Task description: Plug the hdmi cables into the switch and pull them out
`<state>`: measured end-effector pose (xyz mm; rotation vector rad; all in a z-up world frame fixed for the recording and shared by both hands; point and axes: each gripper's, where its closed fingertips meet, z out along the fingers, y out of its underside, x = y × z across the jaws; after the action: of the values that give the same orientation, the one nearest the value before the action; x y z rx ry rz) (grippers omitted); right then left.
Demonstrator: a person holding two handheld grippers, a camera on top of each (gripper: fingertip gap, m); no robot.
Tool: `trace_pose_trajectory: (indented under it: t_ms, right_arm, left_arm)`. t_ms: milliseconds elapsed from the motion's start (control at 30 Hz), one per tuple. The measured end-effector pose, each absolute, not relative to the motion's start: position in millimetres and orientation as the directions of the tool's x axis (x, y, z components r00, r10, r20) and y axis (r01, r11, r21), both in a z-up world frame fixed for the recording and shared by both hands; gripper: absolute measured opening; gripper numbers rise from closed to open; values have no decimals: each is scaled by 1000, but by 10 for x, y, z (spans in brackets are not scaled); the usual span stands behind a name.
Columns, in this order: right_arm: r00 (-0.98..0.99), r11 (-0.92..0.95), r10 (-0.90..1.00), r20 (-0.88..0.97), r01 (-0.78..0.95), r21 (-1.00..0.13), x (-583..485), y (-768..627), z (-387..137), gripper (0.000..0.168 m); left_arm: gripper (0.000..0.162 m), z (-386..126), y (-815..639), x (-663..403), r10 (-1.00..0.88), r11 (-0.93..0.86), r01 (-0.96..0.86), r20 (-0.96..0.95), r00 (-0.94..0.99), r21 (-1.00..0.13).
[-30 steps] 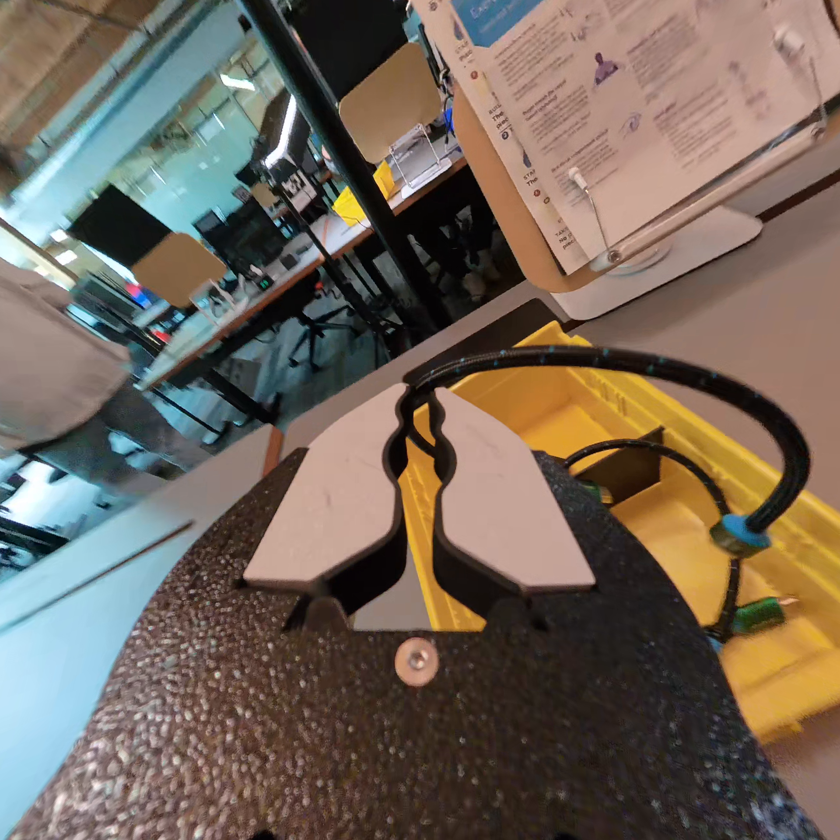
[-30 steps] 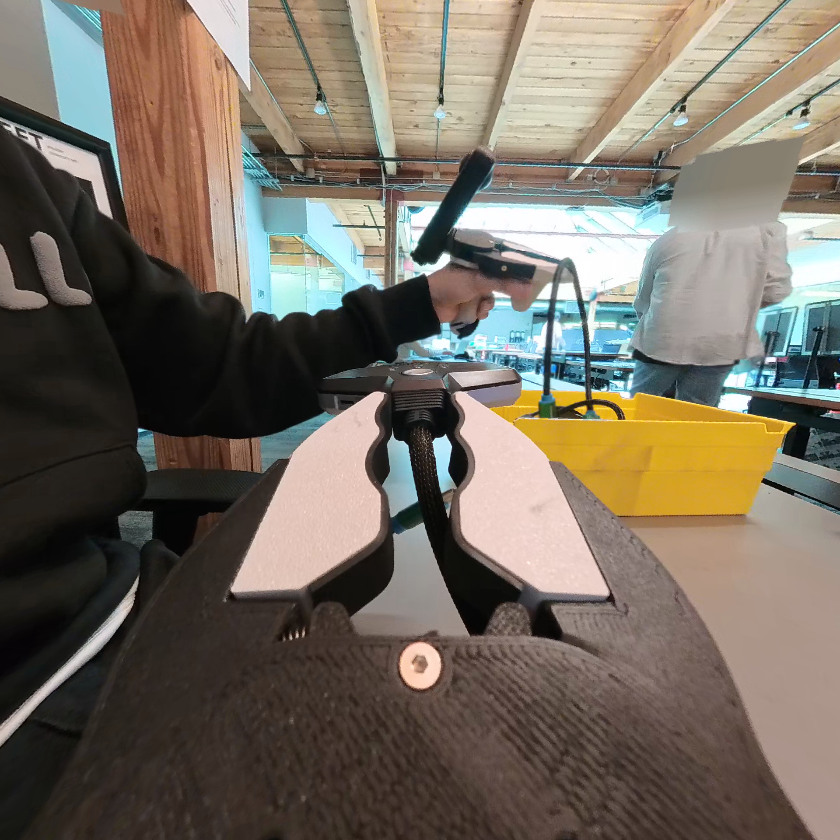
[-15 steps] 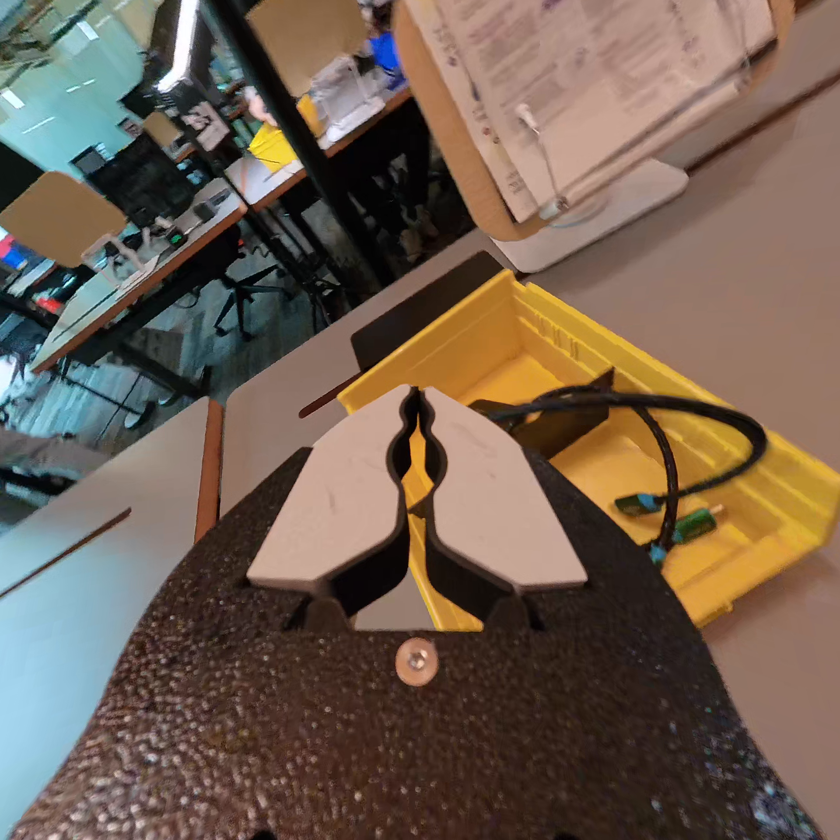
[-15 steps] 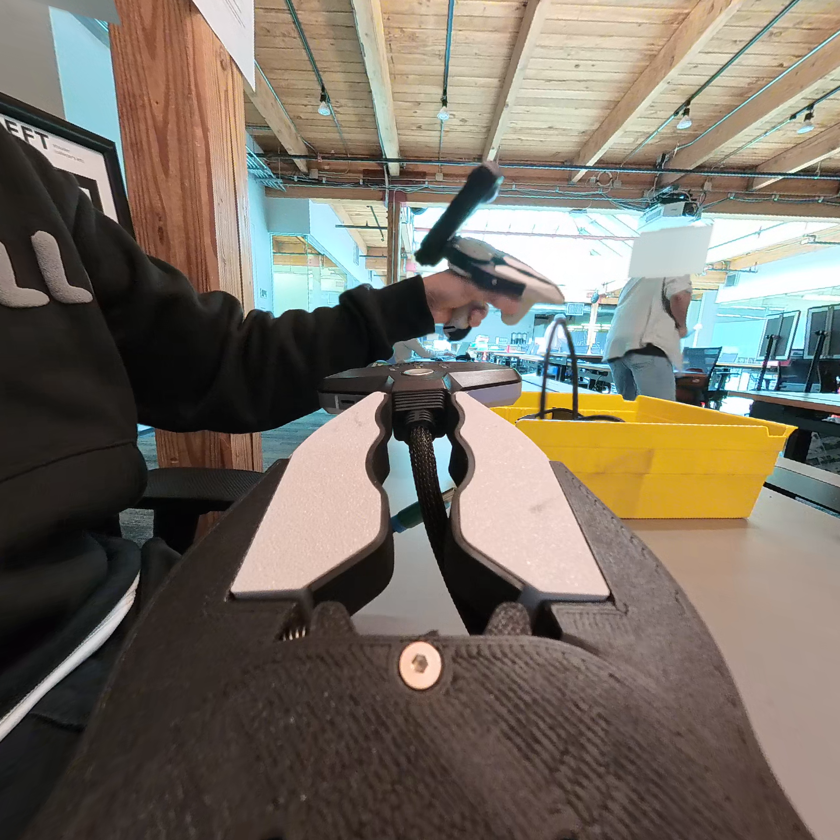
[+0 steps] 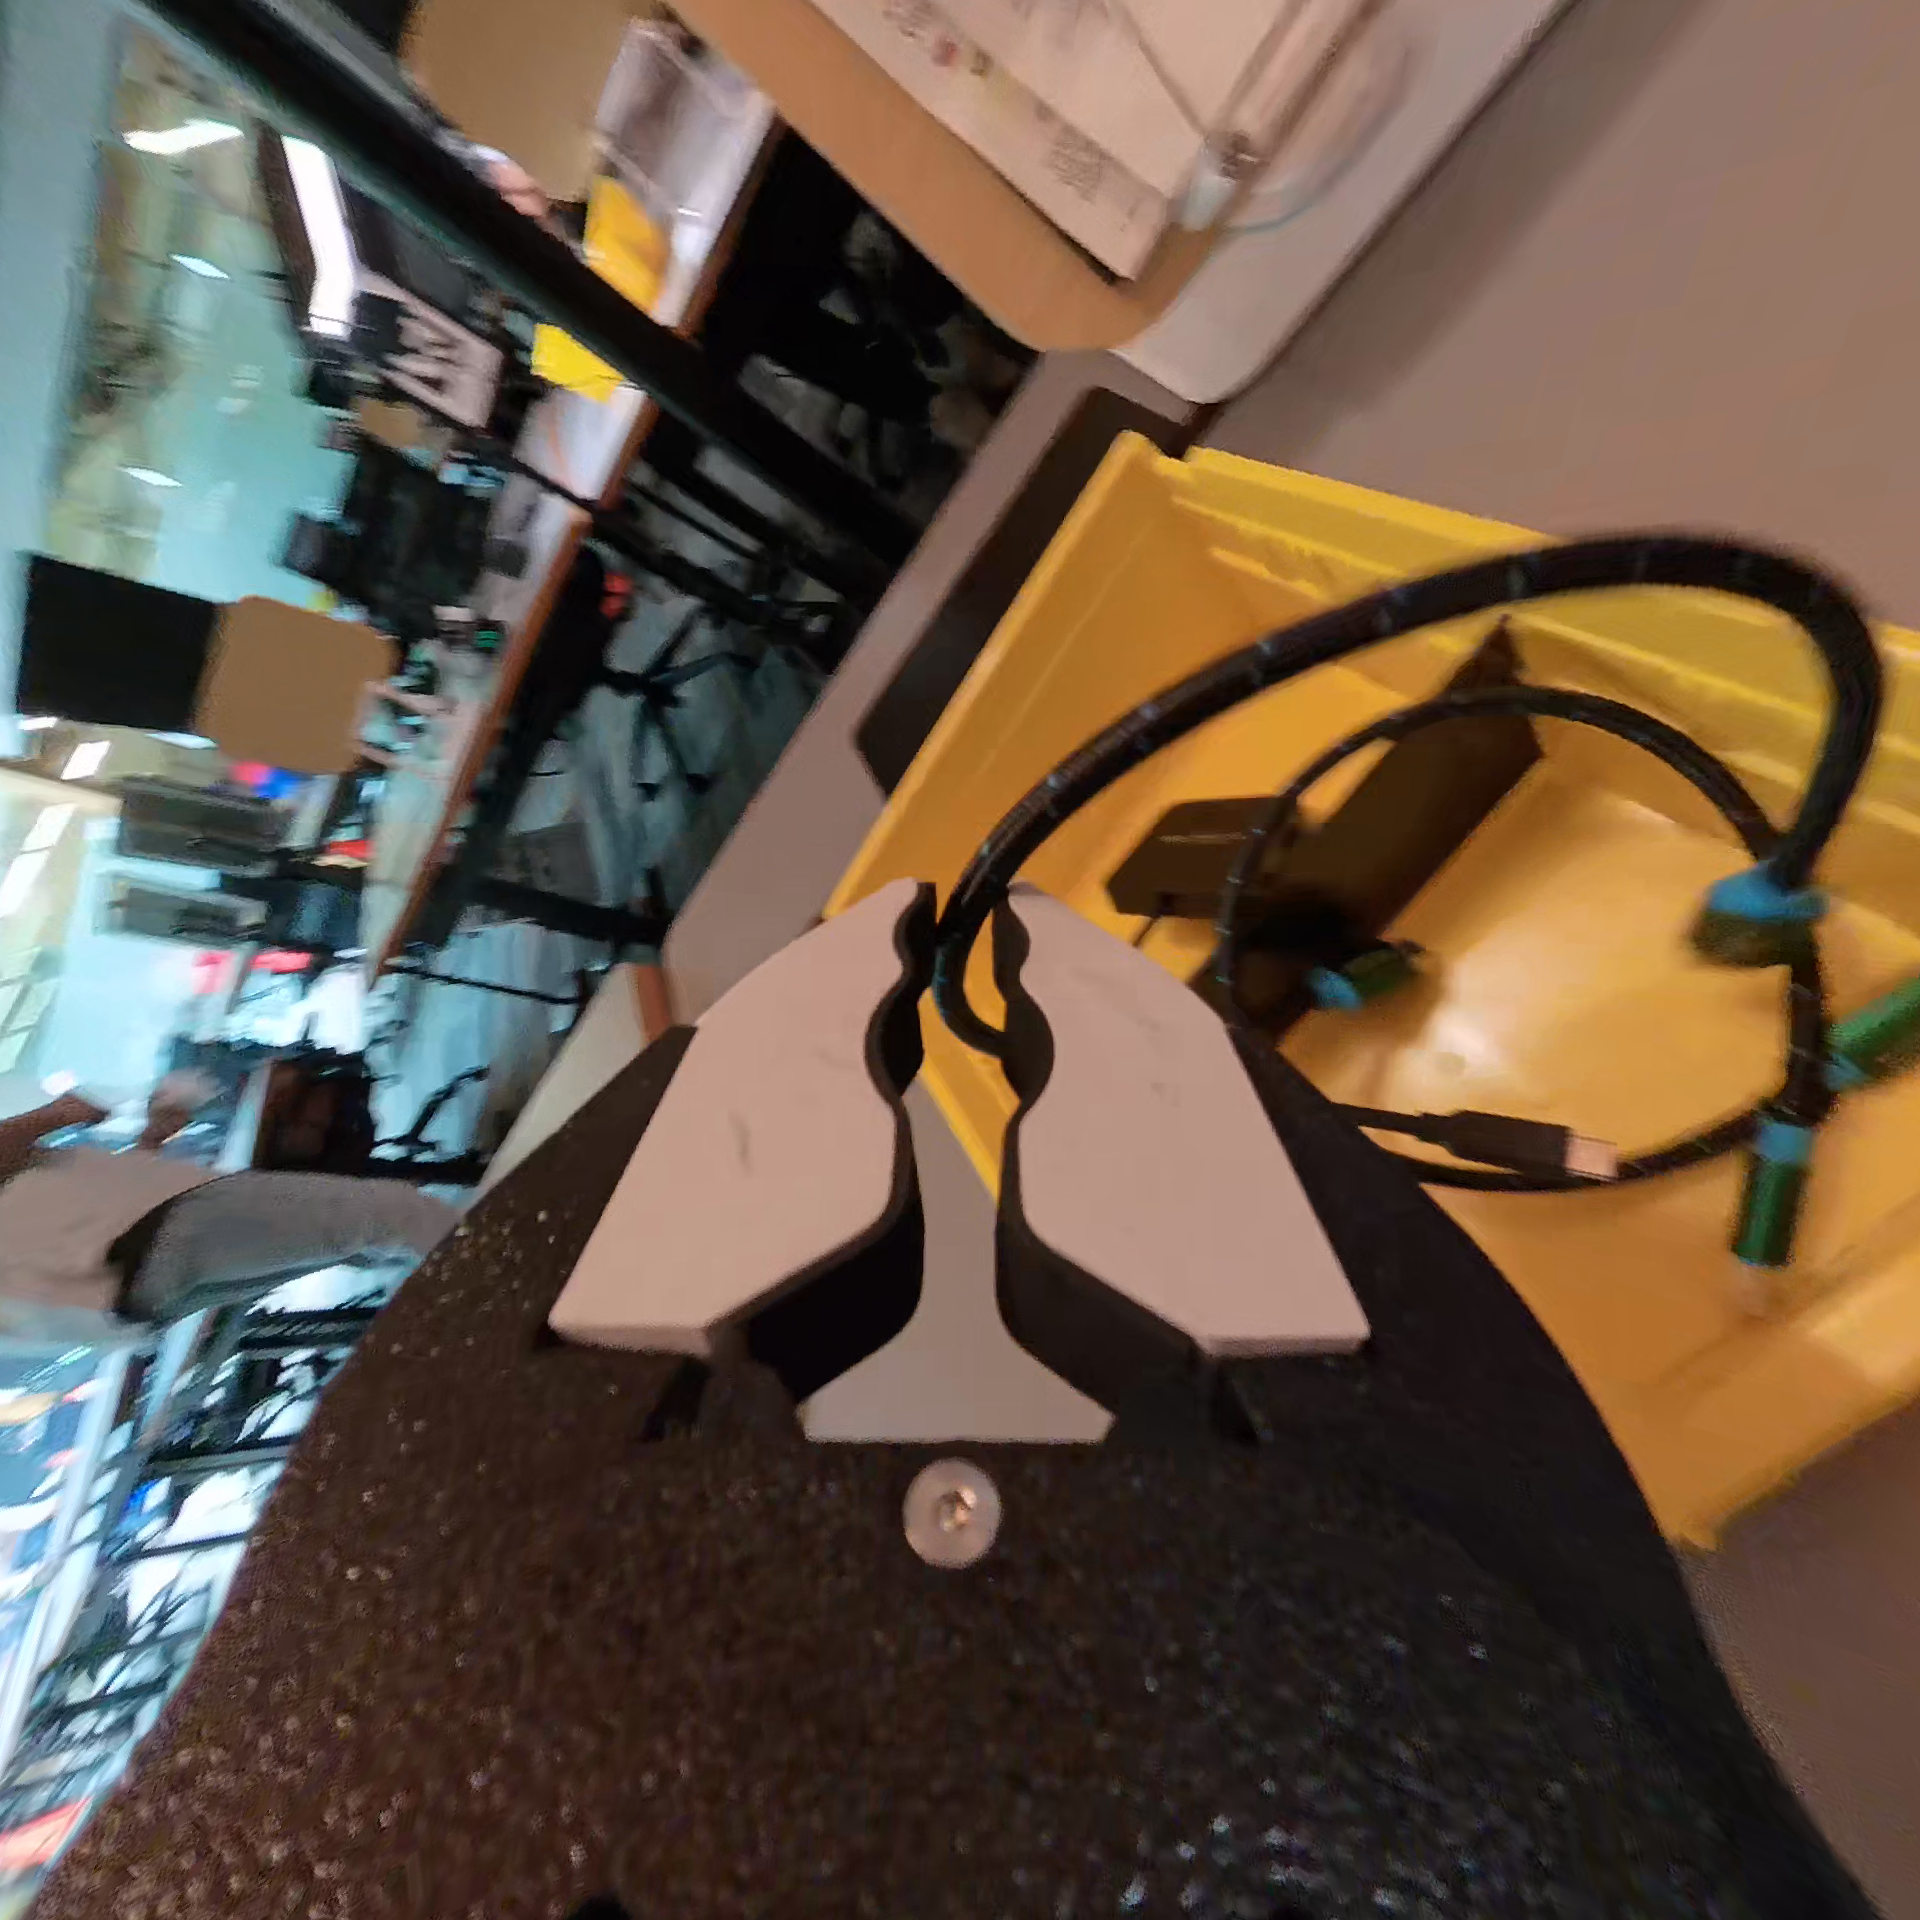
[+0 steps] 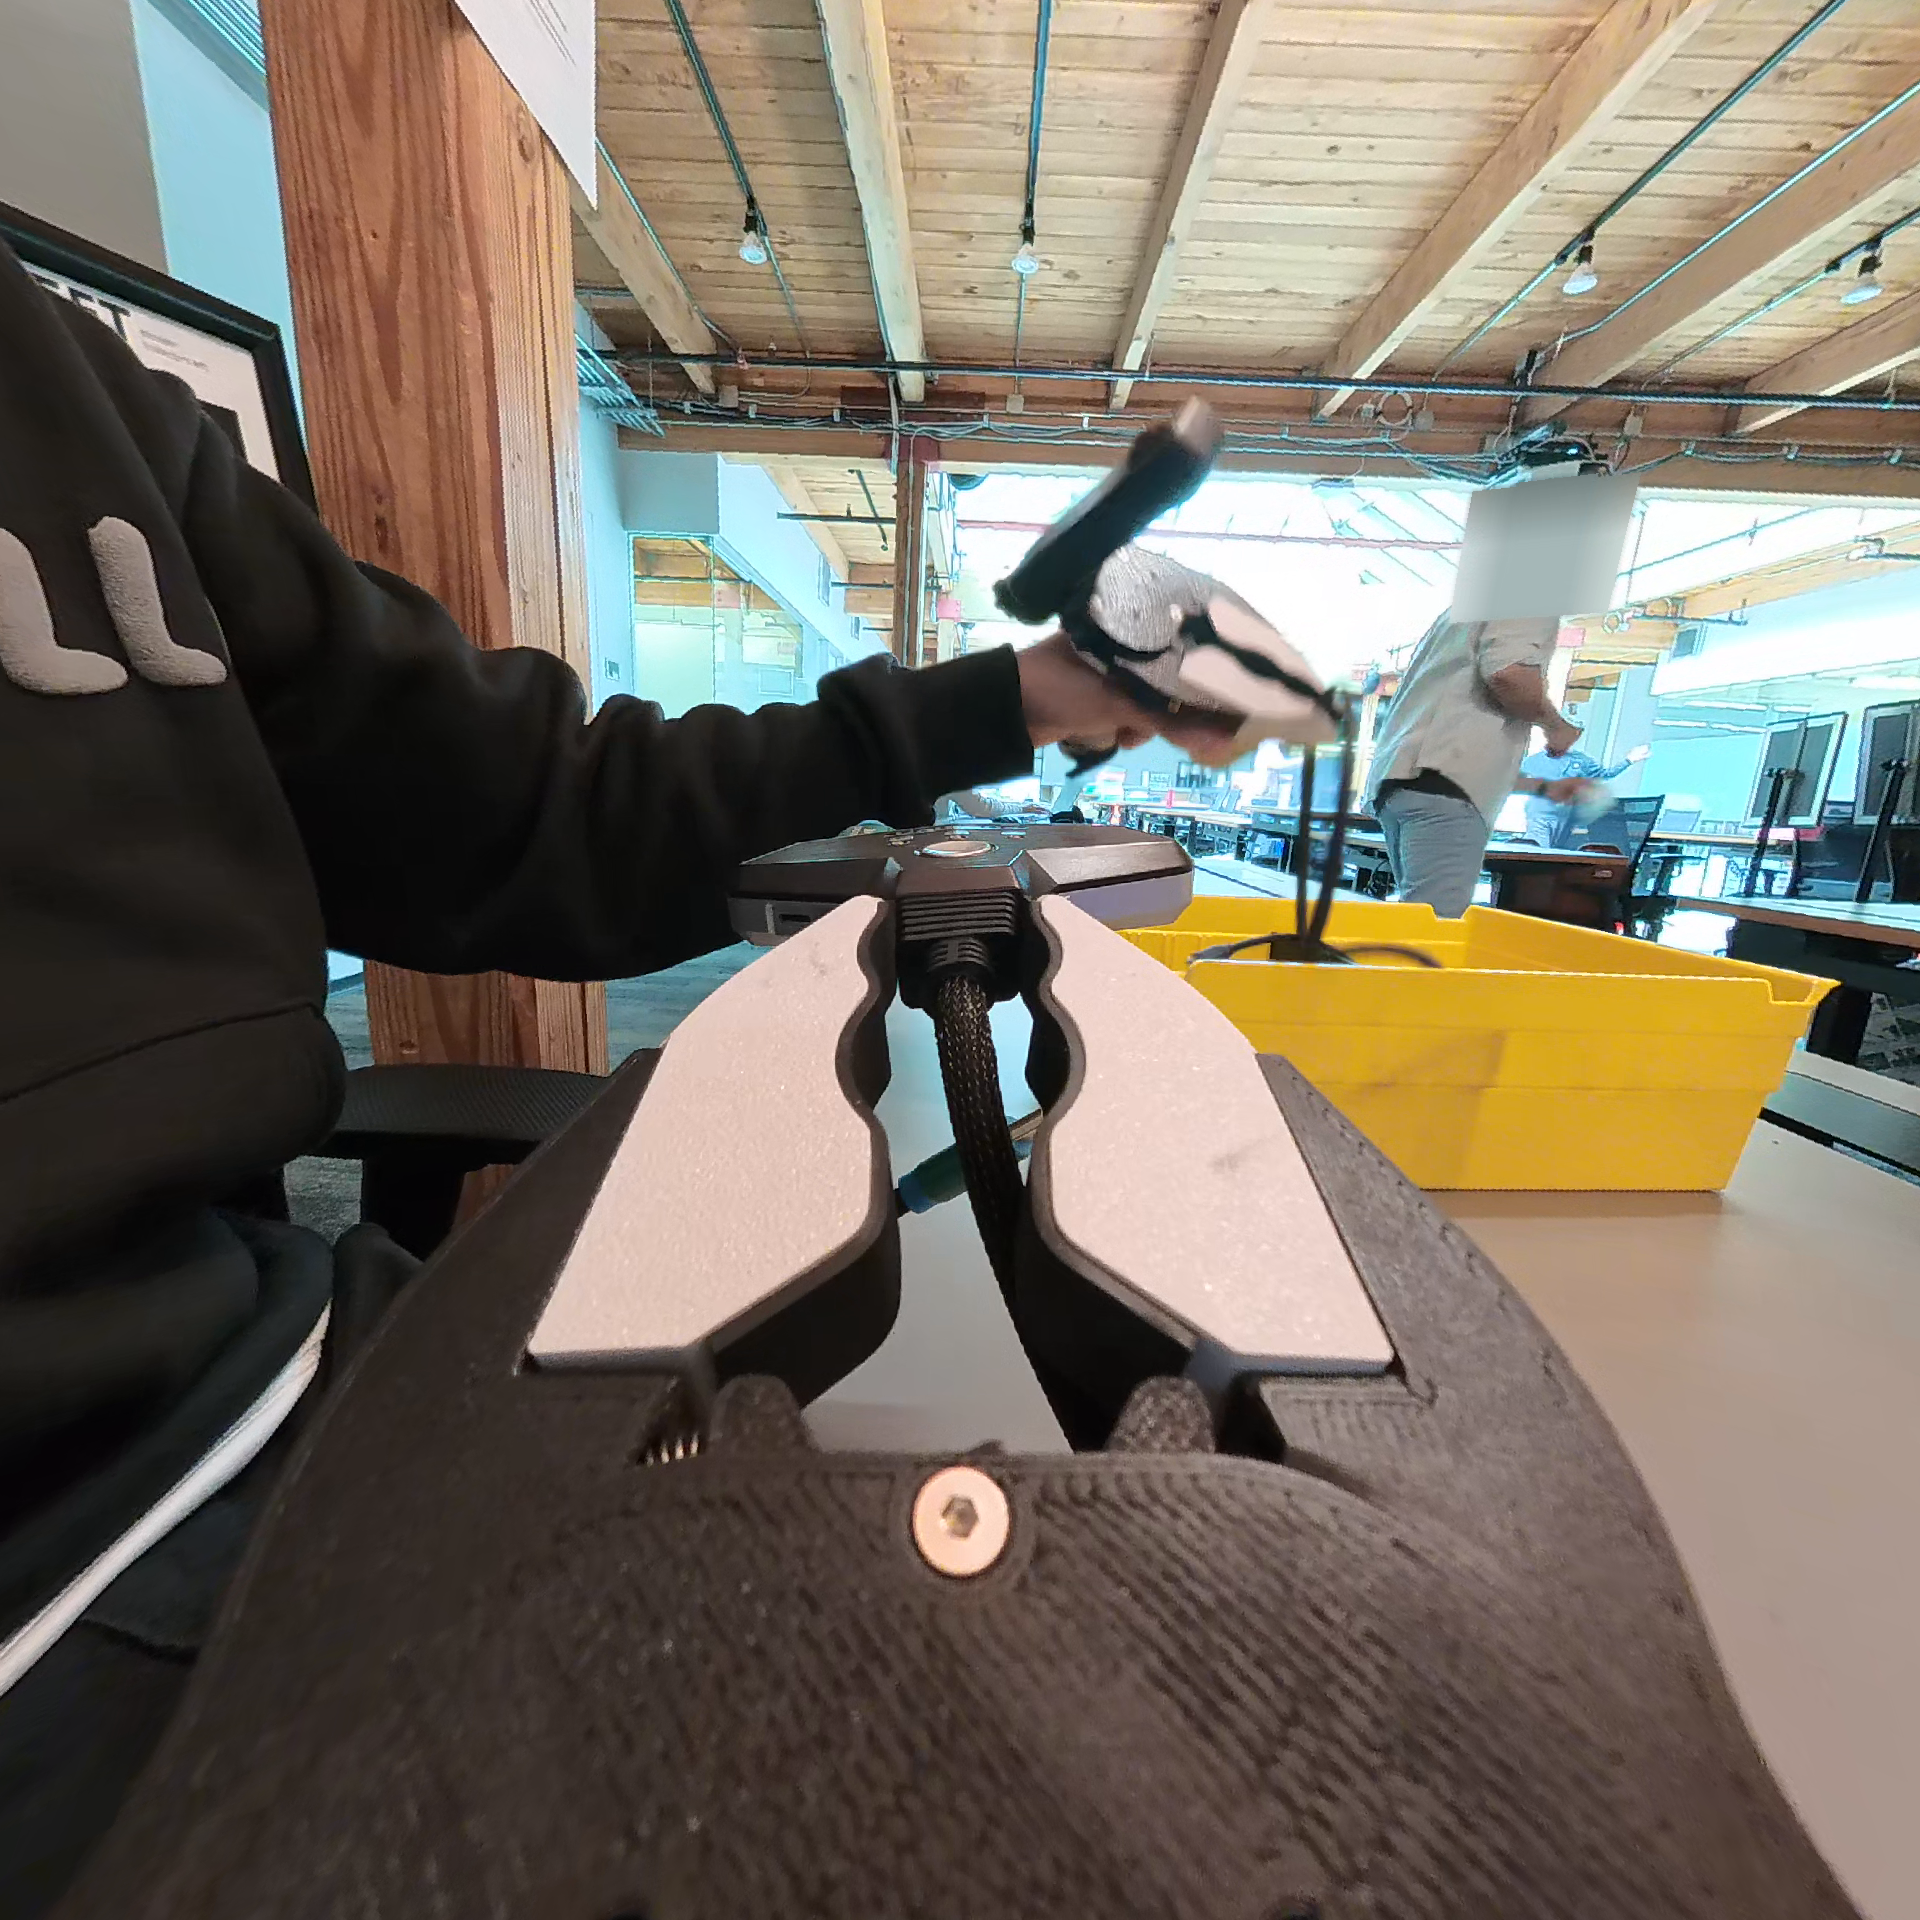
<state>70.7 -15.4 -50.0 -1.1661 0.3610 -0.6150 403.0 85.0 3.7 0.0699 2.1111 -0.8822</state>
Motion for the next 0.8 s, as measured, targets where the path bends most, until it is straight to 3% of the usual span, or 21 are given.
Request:
trace_pose_trajectory:
  t_ms: [133,300,367,500,633,800]
  right_arm:
    - [785,254,-618,50,259,-932,706,-145,-505,23]
    - [786,253,-617,51,259,-932,706,-143,-505,23]
    - [786,253,-616,51,259,-932,705,-142,-505,23]
    - [785,253,-617,53,261,-932,703,-143,-504,23]
    - [788,256,-614,53,262,-930,695,-142,-501,23]
    - [810,278,-583,70,279,-919,601,-136,-459,23]
  left_arm:
    - [6,641,981,4035,-384,731,378,-801,-460,-568]
    - [6,894,1067,3983,-173,862,437,-959,-223,-257]
    - [6,915,1097,3998,-150,885,418,-976,-160,-204]
    - [6,1036,1098,3883,-308,819,451,-935,-175,-354]
    - [6,1188,938,3534,-448,633,551,-838,-313,-544]
    - [6,1166,539,3052,-422,447,624,-766,-485,-641]
